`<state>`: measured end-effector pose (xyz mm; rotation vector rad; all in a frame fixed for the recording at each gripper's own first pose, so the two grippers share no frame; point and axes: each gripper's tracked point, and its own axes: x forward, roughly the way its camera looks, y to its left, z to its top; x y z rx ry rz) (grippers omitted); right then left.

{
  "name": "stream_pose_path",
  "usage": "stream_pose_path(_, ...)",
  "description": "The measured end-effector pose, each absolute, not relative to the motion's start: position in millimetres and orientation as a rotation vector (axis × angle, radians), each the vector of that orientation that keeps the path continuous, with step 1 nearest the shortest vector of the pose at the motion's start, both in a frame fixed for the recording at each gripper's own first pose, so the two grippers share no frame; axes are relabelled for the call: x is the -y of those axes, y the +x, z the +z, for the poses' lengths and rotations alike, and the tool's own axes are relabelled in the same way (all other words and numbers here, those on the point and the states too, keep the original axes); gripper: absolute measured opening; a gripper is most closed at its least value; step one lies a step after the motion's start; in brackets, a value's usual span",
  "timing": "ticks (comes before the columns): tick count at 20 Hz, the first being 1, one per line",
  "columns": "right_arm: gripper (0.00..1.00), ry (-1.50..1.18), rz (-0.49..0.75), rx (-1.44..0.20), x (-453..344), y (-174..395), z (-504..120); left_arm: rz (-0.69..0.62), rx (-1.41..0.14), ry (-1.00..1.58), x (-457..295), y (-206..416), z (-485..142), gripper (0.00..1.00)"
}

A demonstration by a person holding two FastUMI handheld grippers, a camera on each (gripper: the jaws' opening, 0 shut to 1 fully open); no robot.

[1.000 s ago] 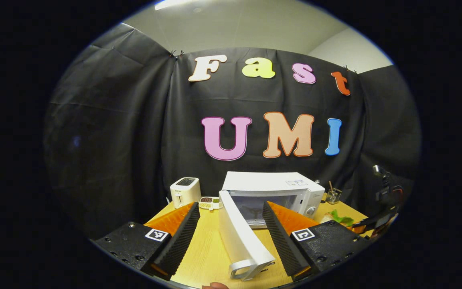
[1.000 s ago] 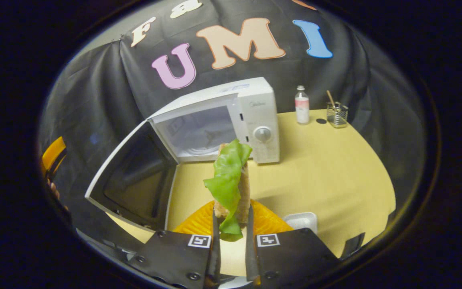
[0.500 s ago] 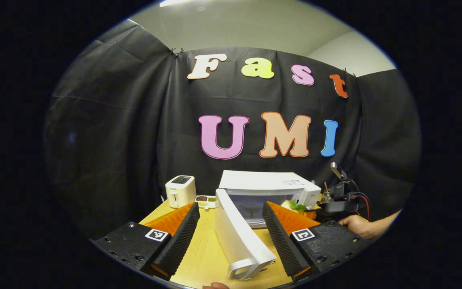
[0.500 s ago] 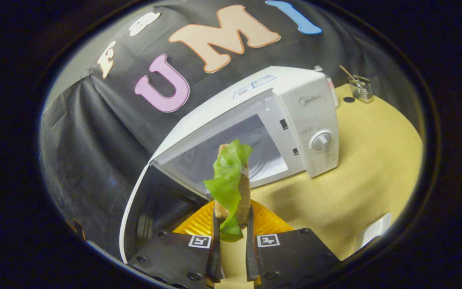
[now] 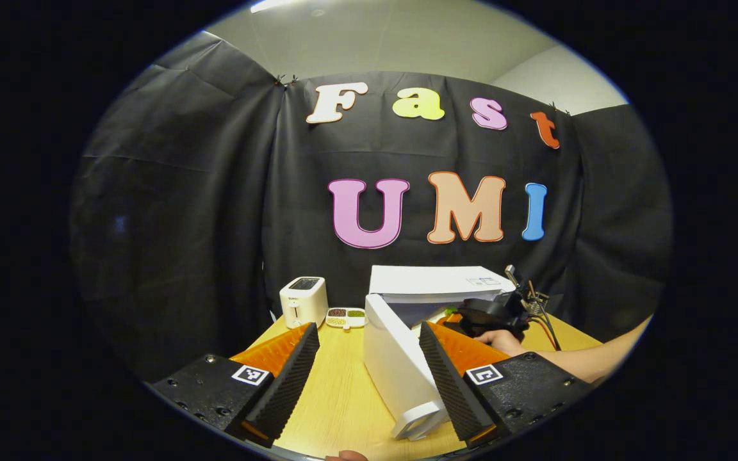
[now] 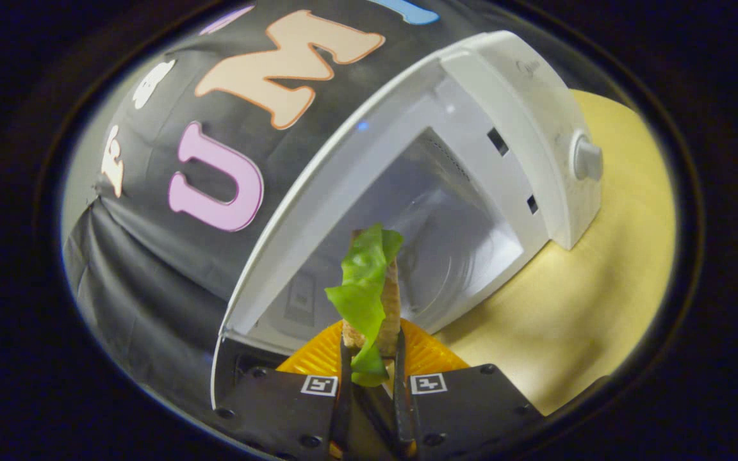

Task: Open the microwave oven with the left hand, put the food in, and close the microwave oven.

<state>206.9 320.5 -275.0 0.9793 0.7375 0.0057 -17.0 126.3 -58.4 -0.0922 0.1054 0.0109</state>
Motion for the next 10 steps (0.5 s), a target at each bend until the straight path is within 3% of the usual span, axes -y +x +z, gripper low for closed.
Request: stream_pose_path(10,0.27,1.243,-0.163,-0.660,-333,255,-298,0.020,-0.138,-0.087,-136,-27,-71,0.96)
